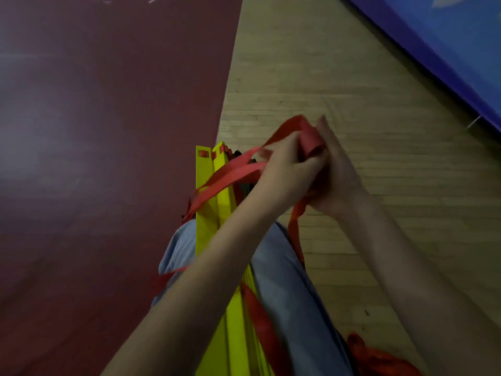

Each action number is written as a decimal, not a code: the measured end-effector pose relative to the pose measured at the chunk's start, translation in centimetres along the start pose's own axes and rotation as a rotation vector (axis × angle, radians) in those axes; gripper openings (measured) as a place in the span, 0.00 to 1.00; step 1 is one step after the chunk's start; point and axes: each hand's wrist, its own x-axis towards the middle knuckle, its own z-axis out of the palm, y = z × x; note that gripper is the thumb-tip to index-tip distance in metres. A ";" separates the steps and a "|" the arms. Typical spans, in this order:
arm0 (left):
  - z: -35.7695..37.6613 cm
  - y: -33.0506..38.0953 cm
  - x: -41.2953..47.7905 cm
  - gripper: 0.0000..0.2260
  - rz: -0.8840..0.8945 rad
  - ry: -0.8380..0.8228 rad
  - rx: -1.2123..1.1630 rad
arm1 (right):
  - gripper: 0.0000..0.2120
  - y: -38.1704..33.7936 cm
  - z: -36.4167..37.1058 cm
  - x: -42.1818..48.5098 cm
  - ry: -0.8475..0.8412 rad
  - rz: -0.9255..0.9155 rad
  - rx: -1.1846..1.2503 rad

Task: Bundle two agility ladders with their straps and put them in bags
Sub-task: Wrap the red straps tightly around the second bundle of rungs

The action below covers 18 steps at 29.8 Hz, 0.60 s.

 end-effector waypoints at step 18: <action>-9.4 -9.4 -10.3 0.08 -0.017 -0.304 0.974 | 0.05 6.2 -3.2 -4.4 -0.069 0.075 -0.929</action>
